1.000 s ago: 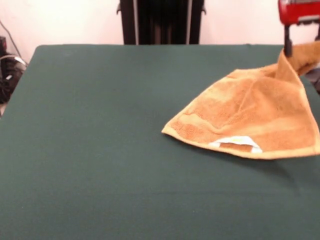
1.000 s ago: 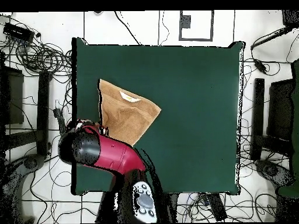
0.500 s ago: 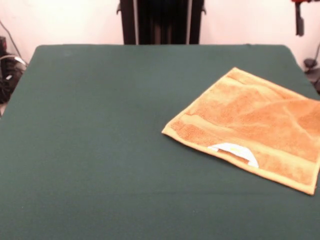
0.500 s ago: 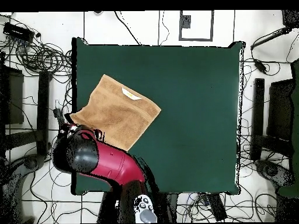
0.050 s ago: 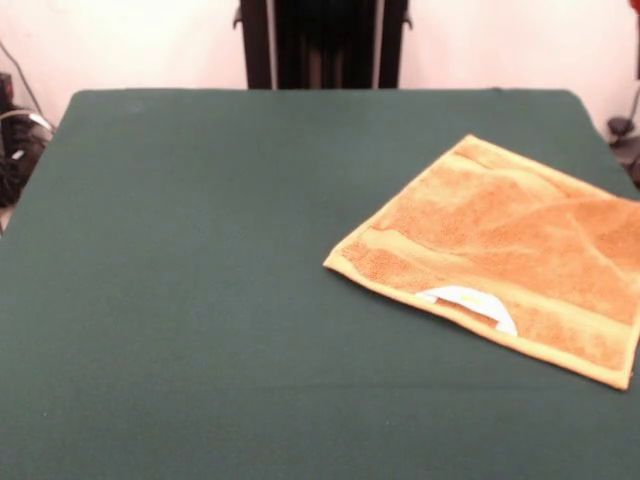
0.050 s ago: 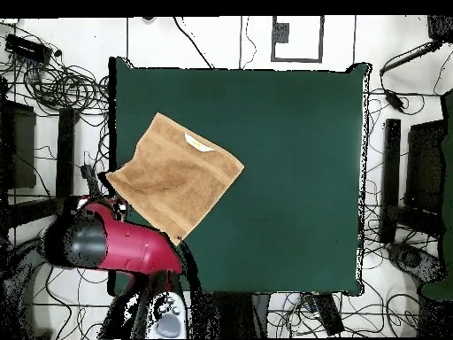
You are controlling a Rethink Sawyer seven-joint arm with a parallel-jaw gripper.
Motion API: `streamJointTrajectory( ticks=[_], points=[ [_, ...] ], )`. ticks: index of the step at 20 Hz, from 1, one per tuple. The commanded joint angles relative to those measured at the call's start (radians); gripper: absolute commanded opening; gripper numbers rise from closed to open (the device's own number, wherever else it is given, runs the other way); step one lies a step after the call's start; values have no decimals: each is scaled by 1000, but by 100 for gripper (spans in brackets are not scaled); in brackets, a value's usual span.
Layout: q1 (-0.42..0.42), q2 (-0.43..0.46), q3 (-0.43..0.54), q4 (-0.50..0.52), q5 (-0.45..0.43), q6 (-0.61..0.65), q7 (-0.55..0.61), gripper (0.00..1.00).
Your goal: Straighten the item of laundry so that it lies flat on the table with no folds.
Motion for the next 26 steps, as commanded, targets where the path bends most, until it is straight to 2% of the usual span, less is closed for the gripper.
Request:
streamJointTrajectory(
  ticks=[1,3,5,9,12,15,19,24,26],
  points=[
    [-23,-18,-132,79,-67,126,200,100],
    [-109,-32,-100,127,-98,117,112,100],
    [-159,-41,-100,133,-150,154,55,100],
    [-200,-72,-132,115,-234,227,62,100],
    [-253,-90,-105,117,-275,246,49,100],
    [-269,-98,-104,102,-306,254,70,100],
    [-238,-86,-178,56,-349,268,144,100],
    [-288,-109,-156,92,-340,210,134,100],
    [-302,-122,-178,109,-354,211,133,100]
  ],
)
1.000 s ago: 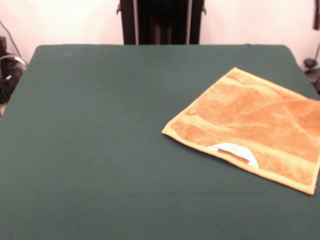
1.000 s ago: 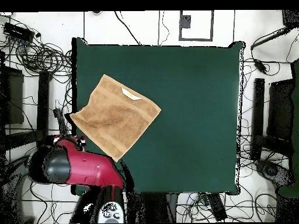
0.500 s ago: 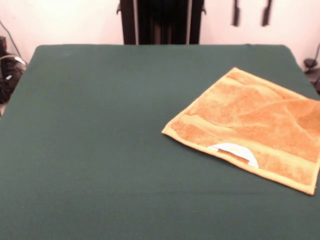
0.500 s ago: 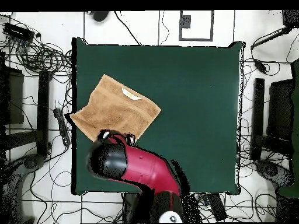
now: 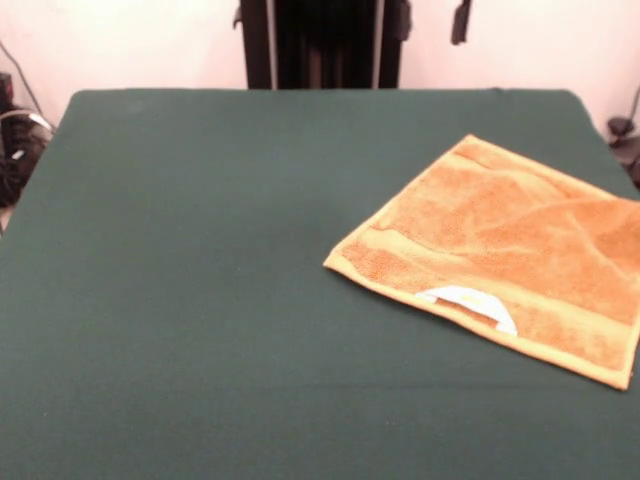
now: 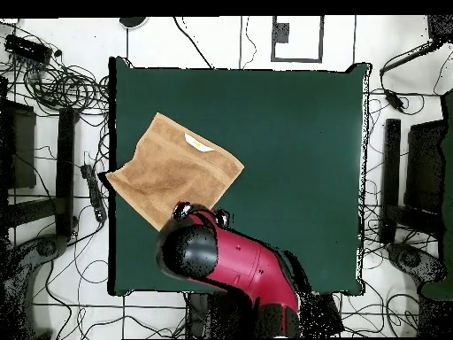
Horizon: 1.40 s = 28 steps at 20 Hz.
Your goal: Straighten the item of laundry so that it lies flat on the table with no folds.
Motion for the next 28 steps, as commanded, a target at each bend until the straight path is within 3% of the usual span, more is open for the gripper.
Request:
streamJointTrajectory(
  ticks=[1,7,12,15,21,28],
  points=[
    [-45,-20,7,85,-43,49,121,100],
    [-171,-9,65,87,-92,18,16,100],
    [-243,51,121,61,-138,-48,7,100],
    [-308,117,215,57,-151,-133,1,100],
    [-322,250,280,31,-150,-266,110,100],
    [-268,257,268,-1,-121,-266,159,100]
  ],
)
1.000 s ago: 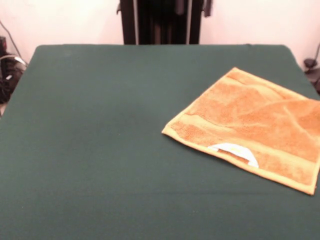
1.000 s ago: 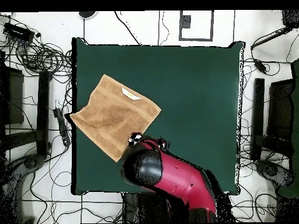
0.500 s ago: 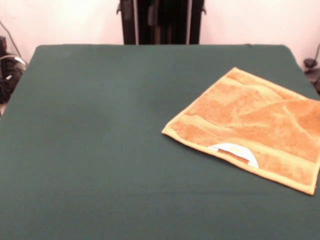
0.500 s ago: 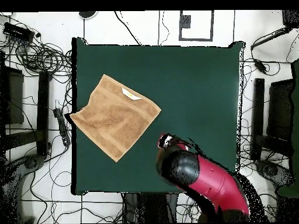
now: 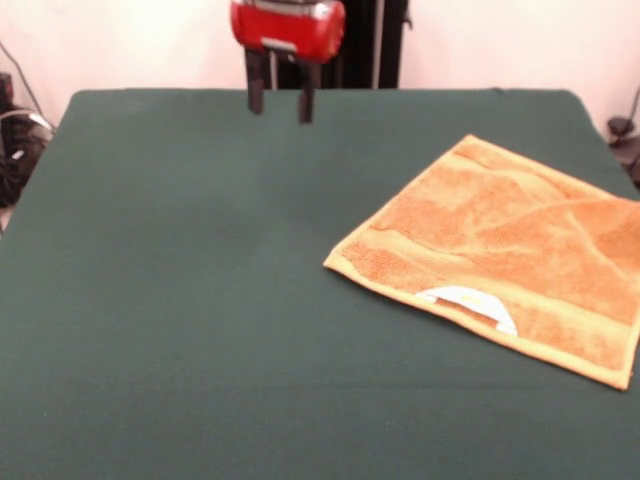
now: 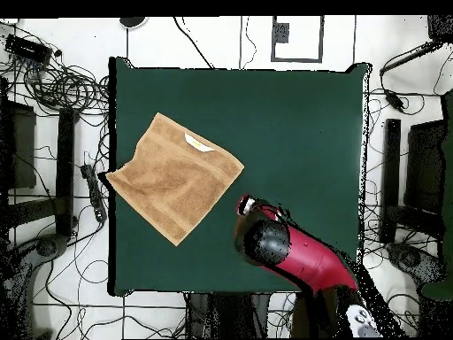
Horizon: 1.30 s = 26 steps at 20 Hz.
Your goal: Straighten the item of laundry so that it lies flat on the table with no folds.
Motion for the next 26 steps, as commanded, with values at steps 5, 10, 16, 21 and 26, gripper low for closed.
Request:
streamJointTrajectory(
  ticks=[5,10,16,21,26],
  points=[
    [71,47,141,-27,12,59,148,100],
    [71,-11,124,-46,5,155,113,100],
    [50,-40,131,-115,1,273,73,100],
    [68,-7,112,-211,3,365,91,100],
    [96,105,111,-218,3,273,141,100]
  ],
)
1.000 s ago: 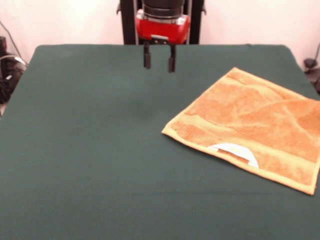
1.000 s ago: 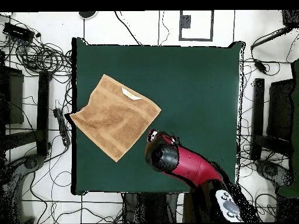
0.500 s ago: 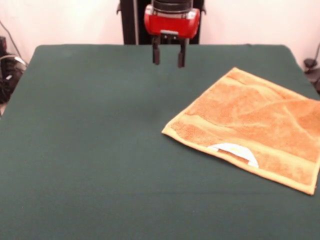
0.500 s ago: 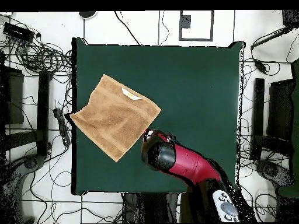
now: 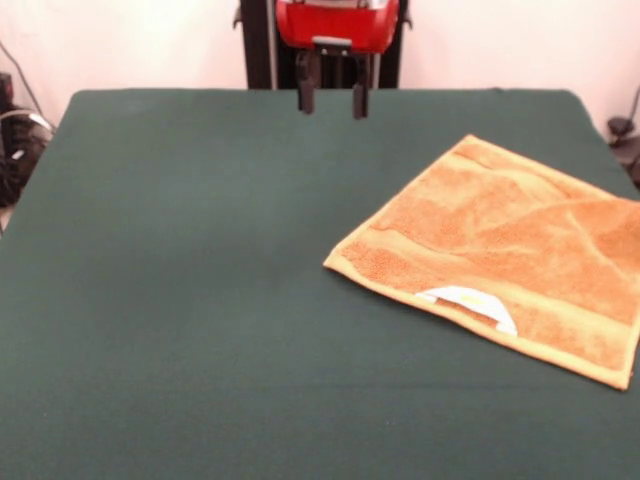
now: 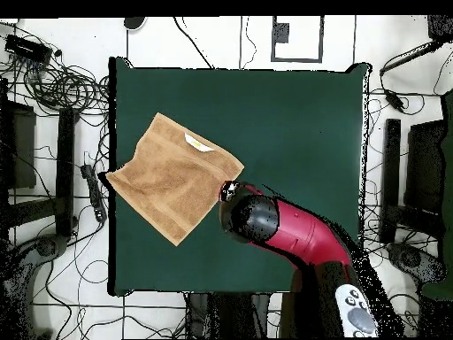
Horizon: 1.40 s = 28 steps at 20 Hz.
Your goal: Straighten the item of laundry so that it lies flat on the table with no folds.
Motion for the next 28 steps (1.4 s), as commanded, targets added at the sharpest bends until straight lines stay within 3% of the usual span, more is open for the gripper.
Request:
streamJointTrajectory(
  ticks=[1,7,14,20,28],
  points=[
    [78,165,56,-105,5,33,160,100],
    [146,289,38,-208,63,-25,238,100],
    [215,326,-15,-282,93,8,273,100],
    [140,371,-1,-319,81,27,187,100],
    [131,319,-60,-375,34,192,135,100]
  ],
)
